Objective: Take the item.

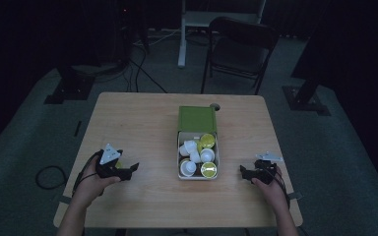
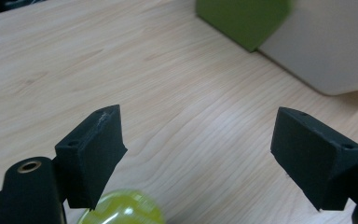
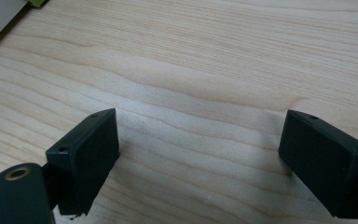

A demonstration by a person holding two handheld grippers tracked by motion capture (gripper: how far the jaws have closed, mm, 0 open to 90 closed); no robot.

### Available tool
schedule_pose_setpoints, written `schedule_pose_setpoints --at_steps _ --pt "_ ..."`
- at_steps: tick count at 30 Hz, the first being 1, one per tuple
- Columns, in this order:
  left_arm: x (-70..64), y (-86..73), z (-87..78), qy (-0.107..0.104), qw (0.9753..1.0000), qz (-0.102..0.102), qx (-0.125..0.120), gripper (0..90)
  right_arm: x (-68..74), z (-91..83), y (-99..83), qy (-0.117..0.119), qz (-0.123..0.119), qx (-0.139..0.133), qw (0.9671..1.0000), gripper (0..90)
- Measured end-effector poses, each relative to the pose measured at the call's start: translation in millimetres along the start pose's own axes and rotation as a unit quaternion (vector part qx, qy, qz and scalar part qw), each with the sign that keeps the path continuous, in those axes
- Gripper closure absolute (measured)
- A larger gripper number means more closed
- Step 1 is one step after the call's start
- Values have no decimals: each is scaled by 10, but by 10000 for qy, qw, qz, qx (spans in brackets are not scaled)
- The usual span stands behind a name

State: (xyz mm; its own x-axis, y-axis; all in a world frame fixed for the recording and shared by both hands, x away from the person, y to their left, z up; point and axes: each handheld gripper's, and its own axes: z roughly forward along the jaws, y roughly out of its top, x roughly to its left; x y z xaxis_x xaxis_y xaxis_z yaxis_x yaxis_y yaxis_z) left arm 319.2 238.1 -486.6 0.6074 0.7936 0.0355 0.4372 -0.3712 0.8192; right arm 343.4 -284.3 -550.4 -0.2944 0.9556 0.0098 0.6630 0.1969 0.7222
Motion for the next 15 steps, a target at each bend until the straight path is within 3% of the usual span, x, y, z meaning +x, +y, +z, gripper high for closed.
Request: schedule_pose_setpoints --at_steps 9,15 --pt "-204 113 84 -568 9980 190 -178 174 0 0 0 0 2 -1 10000 115" --pt "-350 126 175 -939 9945 415 -223 174 0 0 0 1 2 -1 10000 116"
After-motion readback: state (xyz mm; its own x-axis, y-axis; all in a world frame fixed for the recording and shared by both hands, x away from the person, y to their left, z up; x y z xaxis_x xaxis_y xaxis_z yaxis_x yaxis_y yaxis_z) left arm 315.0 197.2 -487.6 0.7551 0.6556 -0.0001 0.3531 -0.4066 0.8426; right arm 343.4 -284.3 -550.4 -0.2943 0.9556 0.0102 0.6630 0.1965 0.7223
